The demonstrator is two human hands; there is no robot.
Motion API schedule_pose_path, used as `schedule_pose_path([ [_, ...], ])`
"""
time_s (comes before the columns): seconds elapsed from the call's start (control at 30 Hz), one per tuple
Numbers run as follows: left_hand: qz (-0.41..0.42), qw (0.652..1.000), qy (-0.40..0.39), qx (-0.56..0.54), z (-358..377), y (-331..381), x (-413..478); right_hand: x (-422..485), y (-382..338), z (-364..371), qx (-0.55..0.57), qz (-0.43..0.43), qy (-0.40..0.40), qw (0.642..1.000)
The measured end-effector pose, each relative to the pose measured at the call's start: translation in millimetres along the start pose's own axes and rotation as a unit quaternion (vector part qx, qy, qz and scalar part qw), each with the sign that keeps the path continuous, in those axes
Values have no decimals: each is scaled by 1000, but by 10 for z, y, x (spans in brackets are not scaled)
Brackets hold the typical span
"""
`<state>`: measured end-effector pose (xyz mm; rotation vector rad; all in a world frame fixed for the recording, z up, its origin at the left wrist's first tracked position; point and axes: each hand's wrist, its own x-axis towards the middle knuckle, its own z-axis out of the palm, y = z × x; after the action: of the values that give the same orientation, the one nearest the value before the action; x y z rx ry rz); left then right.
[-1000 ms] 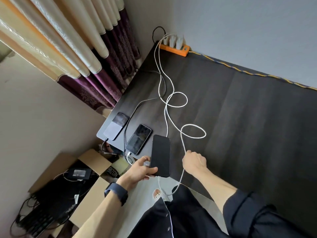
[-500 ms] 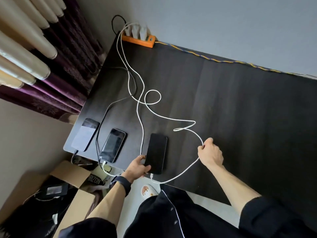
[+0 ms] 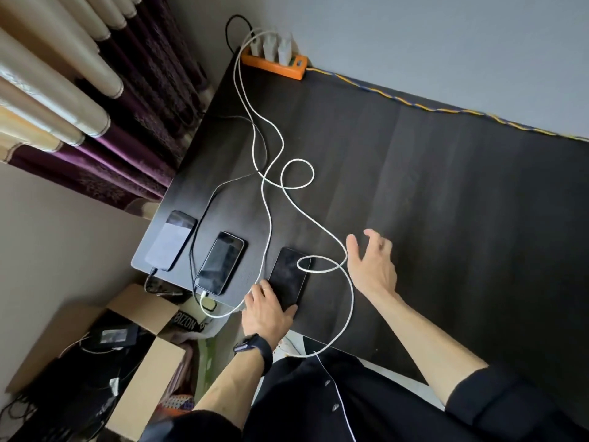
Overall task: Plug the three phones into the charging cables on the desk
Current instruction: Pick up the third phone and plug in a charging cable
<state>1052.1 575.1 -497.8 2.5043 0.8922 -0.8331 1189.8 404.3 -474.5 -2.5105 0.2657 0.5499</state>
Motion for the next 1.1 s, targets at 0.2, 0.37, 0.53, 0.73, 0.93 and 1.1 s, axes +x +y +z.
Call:
schedule_pose_path([
  [0.2, 30, 999, 21, 13, 33, 60, 78, -78, -66, 306, -239, -326, -158, 901],
  [0.37, 22, 999, 6, 38, 5, 136, 41, -32, 324, 420, -347, -368, -167, 846],
  [0.53, 30, 998, 18, 53, -18, 143, 20, 39, 546, 290, -378, -419, -150, 812],
  [0.73, -1, 1000, 14, 6, -46, 117, 47, 377, 531, 73, -295, -277, -50, 913],
  [0.93, -25, 1000, 7, -7, -107, 51, 103, 425, 318, 134, -174, -176, -56, 967],
  [1.1, 2, 1000, -1, 26, -172, -63, 164, -31, 424, 379, -157, -237, -83, 955],
])
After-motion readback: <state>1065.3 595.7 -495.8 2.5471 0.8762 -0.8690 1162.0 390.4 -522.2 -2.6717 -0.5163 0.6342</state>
